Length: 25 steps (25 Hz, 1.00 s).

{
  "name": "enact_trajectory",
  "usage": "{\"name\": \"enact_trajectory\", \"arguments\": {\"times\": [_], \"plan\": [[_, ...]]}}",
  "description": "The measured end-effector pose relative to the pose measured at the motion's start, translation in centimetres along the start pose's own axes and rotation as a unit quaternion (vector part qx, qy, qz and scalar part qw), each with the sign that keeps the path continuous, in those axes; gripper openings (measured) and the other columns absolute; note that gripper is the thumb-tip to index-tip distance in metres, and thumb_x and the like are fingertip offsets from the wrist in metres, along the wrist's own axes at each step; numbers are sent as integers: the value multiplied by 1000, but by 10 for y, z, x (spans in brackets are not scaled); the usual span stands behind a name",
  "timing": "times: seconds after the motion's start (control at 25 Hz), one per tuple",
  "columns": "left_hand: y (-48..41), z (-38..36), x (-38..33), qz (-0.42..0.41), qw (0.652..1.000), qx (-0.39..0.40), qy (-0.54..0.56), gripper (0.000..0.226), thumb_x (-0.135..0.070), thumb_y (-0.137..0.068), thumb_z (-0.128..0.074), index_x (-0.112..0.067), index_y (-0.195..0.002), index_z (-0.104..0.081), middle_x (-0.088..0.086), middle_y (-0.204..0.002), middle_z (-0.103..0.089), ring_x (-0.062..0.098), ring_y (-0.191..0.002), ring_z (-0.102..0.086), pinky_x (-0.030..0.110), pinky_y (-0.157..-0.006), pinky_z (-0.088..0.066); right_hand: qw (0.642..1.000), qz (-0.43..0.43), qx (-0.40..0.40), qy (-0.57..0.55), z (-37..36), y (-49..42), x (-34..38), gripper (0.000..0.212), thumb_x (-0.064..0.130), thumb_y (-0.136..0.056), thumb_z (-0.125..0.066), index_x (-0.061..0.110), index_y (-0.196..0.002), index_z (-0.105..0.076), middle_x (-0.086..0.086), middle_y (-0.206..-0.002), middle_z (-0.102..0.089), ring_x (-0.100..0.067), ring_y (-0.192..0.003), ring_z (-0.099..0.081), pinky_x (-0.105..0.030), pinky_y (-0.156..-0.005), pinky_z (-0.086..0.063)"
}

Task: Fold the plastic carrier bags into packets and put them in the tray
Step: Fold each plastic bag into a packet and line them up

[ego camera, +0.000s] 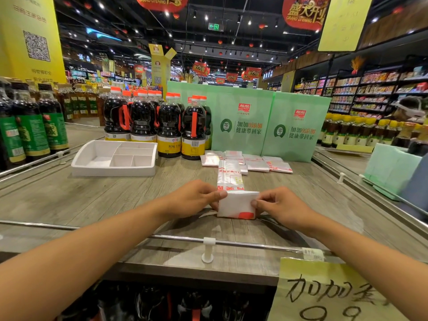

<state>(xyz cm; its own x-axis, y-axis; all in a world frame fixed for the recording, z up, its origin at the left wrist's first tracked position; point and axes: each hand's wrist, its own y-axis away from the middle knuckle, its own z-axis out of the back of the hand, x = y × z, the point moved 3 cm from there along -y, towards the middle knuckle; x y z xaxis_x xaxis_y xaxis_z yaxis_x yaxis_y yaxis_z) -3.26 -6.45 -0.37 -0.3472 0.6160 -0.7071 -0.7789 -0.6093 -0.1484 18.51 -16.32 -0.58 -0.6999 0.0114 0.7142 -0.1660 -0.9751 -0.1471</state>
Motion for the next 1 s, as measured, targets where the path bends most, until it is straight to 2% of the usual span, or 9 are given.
{"name": "enact_trajectory", "arguments": {"times": [0.12,0.28,0.4,0.52,0.6,0.72,0.8,0.88,1.0], "plan": [[-2,0,2,4,1000,-5,4,31,-42,-103,-51,-18,-107,-70,-2,-95,-76,10,-91,-71,29,-87,-54,1000,0,3,-16,-1,0,3,9,22,-98,-67,23,-104,-73,3,-79,-77,-8,-74,-71,-24,-73,-56],[-6,-4,5,34,999,-22,30,15,-31,-102,-60,-18,-108,-65,3,-92,-78,12,-83,-73,23,-75,-53,999,33,12,21,-6,-6,-3,49,23,-97,-68,40,-139,-49,2,-59,-64,-8,-49,-49,-19,-52,-42],[-6,-5,3,55,995,-19,77,15,-26,-102,-61,-15,-110,-65,9,-88,-77,12,-74,-69,26,-73,-58,997,60,18,45,-8,-9,-7,65,23,-97,-69,46,-149,-38,5,-62,-63,-4,-57,-54,-20,-64,-44],[-6,-7,4,80,991,-12,104,17,-21,-102,-61,-16,-118,-61,10,-85,-75,11,-71,-67,20,-67,-57,995,75,33,65,-10,-11,-9,61,25,-98,-67,48,-147,-39,6,-71,-65,-4,-69,-60,-24,-76,-47],[-8,-7,7,79,995,-24,46,23,-23,-102,-62,-20,-124,-61,2,-85,-73,10,-73,-67,21,-67,-55,991,84,53,90,-12,-11,-9,58,28,-99,-65,48,-147,-39,7,-77,-64,-3,-73,-59,-24,-79,-46],[-10,-5,10,32,989,-26,-145,37,-35,-102,-59,-21,-136,-60,-5,-99,-69,10,-89,-62,25,-77,-48,980,95,82,155,-15,-11,-8,56,36,-101,-60,42,-151,-36,10,-91,-61,1,-81,-54,-17,-78,-40],[-9,-5,11,17,975,-1,-221,48,-45,-103,-54,-23,-146,-52,1,-127,-61,15,-110,-54,33,-95,-45,968,108,90,210,-17,-10,-11,60,46,-102,-54,38,-157,-33,12,-103,-57,-1,-96,-49,-23,-90,-41],[-8,-5,15,24,959,29,-281,60,-56,-102,-45,-31,-156,-36,0,-150,-42,19,-134,-38,43,-113,-31,957,107,107,247,-18,-12,-14,64,58,-100,-48,40,-158,-27,12,-108,-50,-8,-104,-44,-35,-100,-40],[-6,-8,21,39,947,81,-309,70,-63,-103,-34,-39,-162,-5,-4,-166,-21,20,-151,-18,49,-123,-11,943,76,139,293,-20,-14,-16,73,69,-97,-40,40,-160,-18,10,-126,-39,-13,-118,-38,-37,-110,-34]]}}
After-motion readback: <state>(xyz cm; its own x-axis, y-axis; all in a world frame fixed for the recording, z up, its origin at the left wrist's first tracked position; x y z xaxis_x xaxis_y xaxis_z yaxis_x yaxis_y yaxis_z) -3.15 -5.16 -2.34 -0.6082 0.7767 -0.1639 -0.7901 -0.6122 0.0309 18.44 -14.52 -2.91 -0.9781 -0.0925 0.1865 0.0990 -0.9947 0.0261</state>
